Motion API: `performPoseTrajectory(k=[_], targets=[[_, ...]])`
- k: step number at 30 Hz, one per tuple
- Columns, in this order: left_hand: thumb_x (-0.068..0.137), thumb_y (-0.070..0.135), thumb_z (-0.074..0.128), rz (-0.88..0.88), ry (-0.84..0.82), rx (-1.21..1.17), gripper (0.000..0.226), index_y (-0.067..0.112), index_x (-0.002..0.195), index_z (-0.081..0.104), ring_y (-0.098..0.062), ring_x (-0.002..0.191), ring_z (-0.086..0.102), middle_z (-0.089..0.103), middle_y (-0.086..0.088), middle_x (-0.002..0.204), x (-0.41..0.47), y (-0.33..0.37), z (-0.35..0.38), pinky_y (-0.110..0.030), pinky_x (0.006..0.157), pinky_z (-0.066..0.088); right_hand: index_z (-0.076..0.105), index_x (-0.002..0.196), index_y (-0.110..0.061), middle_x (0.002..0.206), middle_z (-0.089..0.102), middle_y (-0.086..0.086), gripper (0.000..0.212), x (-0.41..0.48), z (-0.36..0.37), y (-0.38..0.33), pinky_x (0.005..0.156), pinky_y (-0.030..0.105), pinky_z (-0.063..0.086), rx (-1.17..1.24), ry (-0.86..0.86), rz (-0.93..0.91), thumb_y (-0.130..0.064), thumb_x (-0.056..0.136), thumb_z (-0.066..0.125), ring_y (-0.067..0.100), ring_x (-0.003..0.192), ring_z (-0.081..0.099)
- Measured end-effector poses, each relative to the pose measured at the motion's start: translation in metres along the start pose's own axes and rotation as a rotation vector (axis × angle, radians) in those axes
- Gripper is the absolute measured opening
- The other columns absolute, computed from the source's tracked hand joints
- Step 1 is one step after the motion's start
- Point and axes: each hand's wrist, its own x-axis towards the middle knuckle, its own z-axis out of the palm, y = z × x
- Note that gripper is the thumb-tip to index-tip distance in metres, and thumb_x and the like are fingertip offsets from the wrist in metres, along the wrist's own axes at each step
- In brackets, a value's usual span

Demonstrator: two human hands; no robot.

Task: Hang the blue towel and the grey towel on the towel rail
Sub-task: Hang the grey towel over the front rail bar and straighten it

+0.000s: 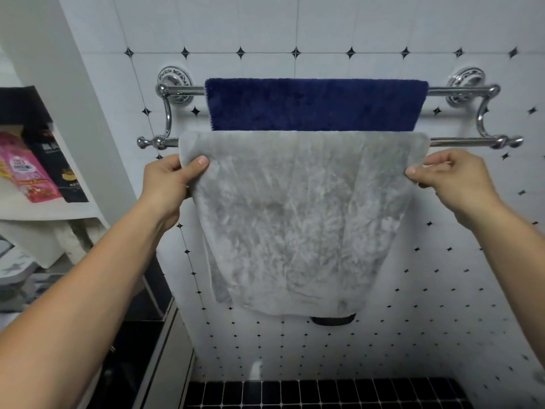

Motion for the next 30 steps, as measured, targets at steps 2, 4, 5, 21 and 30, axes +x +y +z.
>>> performPoseTrajectory(k=[2,4,5,21,30], targets=[[0.084,0.018,0.073,0.022,-0.004,-0.004,0.003,0.018,0.081,0.075,-0.009,0.067,0.070,0.077,0.007,0.075,0.002,0.006,0.000,-0.022,0.056,0.054,0.064,0.089,-0.016,0.065,0.067,-0.006,0.024,-0.002,0.000,0.004,0.061,0.022,0.041,0.032,-0.030,0.010,-0.023,0.075,0.082,0.004,0.057,0.061],[0.085,0.021,0.072,0.036,0.002,-0.014,0.004,0.019,0.084,0.075,-0.008,0.067,0.069,0.076,0.008,0.076,0.004,0.011,0.002,-0.021,0.056,0.053,0.065,0.083,-0.019,0.061,0.068,-0.009,0.017,-0.001,0.000,0.004,0.061,0.020,0.040,0.056,-0.039,0.003,-0.024,0.078,0.080,-0.004,0.050,0.059],[0.085,0.021,0.071,0.034,0.002,-0.024,0.004,0.019,0.086,0.074,-0.008,0.067,0.069,0.076,0.008,0.077,0.005,0.011,0.004,-0.022,0.057,0.053,0.065,0.081,-0.021,0.065,0.068,-0.008,0.014,-0.001,0.000,0.002,0.061,0.020,0.040,0.061,-0.044,-0.005,-0.027,0.080,0.078,-0.006,0.049,0.058],[0.069,0.006,0.083,0.008,0.120,-0.093,0.015,0.015,0.074,0.071,-0.009,0.061,0.072,0.075,0.006,0.066,0.005,0.025,0.016,-0.020,0.051,0.054,0.066,0.069,-0.013,0.076,0.065,0.004,0.024,-0.005,0.007,-0.002,0.062,0.022,0.040,0.107,-0.086,-0.027,-0.030,0.085,0.073,-0.001,0.053,0.056],[0.071,0.012,0.083,-0.062,0.074,0.011,0.013,0.014,0.079,0.074,-0.010,0.062,0.071,0.076,0.006,0.068,0.001,0.008,0.008,-0.023,0.058,0.057,0.067,0.071,-0.020,0.071,0.063,-0.003,0.017,0.003,0.007,-0.006,0.058,0.015,0.041,0.132,-0.023,-0.042,-0.025,0.086,0.072,-0.006,0.048,0.053]])
